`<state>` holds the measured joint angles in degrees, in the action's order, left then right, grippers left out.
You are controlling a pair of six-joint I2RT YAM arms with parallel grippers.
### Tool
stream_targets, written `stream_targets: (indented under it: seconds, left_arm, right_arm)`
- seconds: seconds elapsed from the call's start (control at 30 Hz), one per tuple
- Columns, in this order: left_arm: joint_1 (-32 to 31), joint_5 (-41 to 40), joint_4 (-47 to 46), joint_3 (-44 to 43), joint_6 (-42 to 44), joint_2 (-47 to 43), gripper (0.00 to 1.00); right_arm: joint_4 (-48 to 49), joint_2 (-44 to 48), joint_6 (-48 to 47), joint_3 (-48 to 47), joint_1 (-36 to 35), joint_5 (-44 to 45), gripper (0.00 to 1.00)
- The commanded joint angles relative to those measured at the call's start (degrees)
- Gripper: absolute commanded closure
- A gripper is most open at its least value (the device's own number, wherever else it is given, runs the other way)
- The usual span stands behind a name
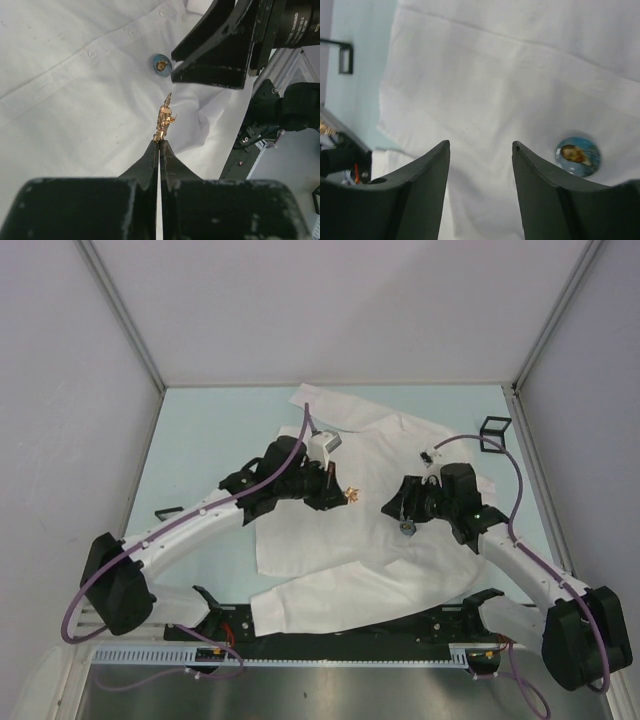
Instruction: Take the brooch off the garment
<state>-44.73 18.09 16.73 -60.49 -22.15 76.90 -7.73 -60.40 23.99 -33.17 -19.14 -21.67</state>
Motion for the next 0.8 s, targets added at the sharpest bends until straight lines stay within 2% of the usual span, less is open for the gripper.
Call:
stream_targets:
  seconds: [0.0, 0.13, 0.3, 0.53, 0.77]
  left_arm:
    - [3.0, 7.8, -6.5, 2.2, 0.9, -4.3, 1.00]
    - [4.6, 13.8, -11.0, 3.5, -2.5, -6.0, 1.00]
    - [7.1, 18.9, -7.8, 0.4, -4.9, -4.7, 1.00]
    - [11.2, 21.6, -16.5, 7.0, -7.0, -7.3, 1.00]
    - [11.6, 21.6, -14.2, 7.4, -5.4, -7.5, 1.00]
  right_arm:
    - [3.3, 0.4, 1.0, -1.7, -3.4, -11.3, 0.41]
    - [11.7, 2.3, 3.5, -2.1, -9.9, -15.3, 0.37]
    - [14.1, 2.5, 3.3, -2.8, -16.2, -14.6, 0.31]
    - [19.4, 1.1, 5.9, -3.1, -17.2, -15.2, 0.31]
    - [24.4, 0.9, 8.2, -4.0, -17.4, -14.6, 0.31]
